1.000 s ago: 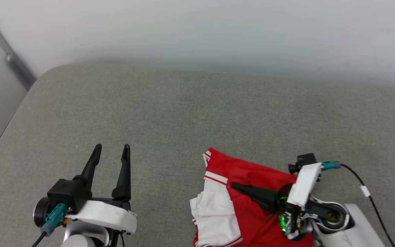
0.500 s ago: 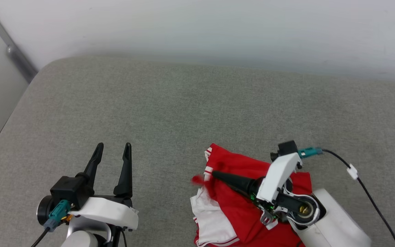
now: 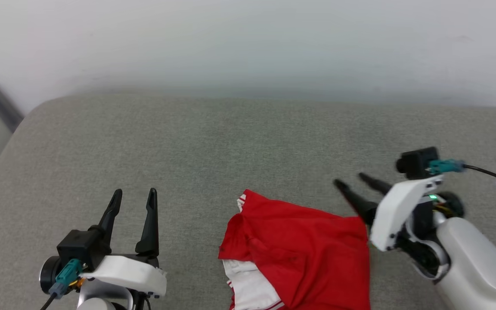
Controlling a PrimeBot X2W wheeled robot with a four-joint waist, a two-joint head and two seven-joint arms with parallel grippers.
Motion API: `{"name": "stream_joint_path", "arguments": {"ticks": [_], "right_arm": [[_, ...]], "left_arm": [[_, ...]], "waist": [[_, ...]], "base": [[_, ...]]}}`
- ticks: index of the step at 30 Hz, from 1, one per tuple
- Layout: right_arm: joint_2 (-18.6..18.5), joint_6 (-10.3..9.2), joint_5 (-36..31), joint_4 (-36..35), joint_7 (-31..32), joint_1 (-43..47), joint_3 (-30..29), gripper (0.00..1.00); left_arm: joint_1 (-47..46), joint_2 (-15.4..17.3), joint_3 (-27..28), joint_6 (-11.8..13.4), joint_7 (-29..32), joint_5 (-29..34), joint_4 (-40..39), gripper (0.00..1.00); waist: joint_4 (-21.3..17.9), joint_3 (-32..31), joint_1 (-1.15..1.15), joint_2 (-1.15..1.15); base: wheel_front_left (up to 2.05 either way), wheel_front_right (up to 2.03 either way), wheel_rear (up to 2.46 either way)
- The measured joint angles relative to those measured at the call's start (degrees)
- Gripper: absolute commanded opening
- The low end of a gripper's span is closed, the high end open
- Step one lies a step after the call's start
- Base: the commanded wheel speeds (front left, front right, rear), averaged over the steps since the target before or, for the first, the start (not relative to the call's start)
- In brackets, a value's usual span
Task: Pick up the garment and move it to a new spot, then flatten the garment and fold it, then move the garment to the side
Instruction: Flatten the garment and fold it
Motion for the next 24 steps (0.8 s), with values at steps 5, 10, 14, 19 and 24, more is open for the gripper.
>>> {"name": "stream_joint_path", "arguments": {"ticks": [5,10,14,19,24], "right_arm": [[-1.45,0.0,-13.66,-0.96,-7.33,5.02,-10.61,1.0],[0.92,0.0,-24.06,-8.32,-13.81,11.77,-22.38,1.0],[4.07,0.0,-28.73,-16.5,-16.34,17.37,-27.14,1.0],[7.16,0.0,-31.4,-24.1,-15.94,24.1,-28.39,1.0],[9.24,0.0,-32.61,-28.95,-13.93,30.15,-29.49,1.0]], "left_arm": [[1.03,0.65,1.24,0.57,-0.14,0.03,0.09,1.0],[2.59,1.36,2.61,1.21,-0.18,0.48,0.0,1.0],[3.81,1.56,3.43,1.76,-0.23,1.15,-0.38,1.0],[6.33,1.82,4.16,2.33,-0.24,1.98,-0.48,1.0],[8.35,1.63,4.69,2.53,-0.24,2.45,-0.77,1.0]], "waist": [[-2.07,-1.14,0.0,0.0],[-3.98,-2.27,0.0,0.0],[-4.79,-2.98,0.0,0.0],[-5.21,-3.98,0.0,0.0],[-5.38,-4.43,0.0,0.0]], "base": [[0.0,0.0,0.0],[0.0,0.0,0.0],[0.0,0.0,0.0],[0.0,0.0,0.0],[0.0,0.0,0.0]]}}
